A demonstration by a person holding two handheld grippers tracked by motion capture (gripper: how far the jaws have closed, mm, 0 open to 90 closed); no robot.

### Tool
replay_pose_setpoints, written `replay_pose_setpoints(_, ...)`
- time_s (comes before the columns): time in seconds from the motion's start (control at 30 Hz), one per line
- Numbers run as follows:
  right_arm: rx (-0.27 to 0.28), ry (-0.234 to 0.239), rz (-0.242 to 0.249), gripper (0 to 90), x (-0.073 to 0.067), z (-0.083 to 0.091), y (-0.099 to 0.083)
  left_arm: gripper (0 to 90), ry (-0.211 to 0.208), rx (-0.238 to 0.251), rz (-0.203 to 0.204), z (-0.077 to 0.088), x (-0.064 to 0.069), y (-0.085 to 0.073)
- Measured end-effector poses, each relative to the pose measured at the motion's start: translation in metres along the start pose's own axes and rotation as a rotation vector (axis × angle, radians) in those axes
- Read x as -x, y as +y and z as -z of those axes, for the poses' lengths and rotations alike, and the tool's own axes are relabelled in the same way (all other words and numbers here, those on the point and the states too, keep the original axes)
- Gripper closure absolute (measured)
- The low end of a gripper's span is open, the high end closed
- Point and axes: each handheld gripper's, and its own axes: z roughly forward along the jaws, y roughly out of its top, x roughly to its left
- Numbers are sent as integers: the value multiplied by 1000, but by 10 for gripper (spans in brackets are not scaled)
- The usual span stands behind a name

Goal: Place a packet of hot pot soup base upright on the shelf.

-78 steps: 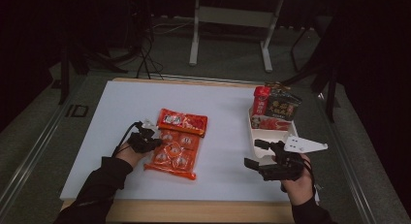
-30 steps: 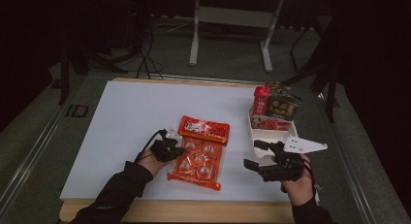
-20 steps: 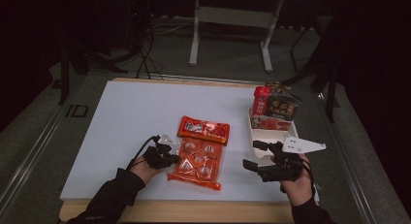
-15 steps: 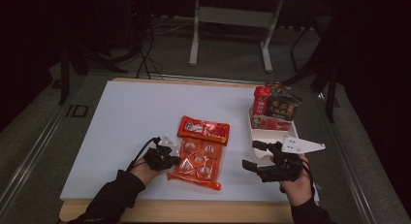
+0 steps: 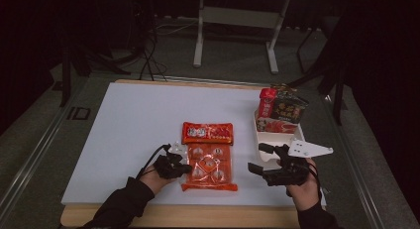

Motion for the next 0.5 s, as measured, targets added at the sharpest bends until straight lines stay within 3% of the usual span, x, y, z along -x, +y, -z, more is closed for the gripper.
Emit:
replay_pose_setpoints(0.33, -2, -4, -2, 176, 0, 1, 0, 586, 5, 78, 49, 15, -10, 7)
replay_pose_setpoints(0.4, -3, -5, 4, 176, 0, 1, 0, 559, -18, 104, 54, 21, -16, 9)
replay_pose_setpoints(0.5, 0, -7, 5, 176, 0, 1, 0, 528, -14, 122, 63, 25, -21, 11)
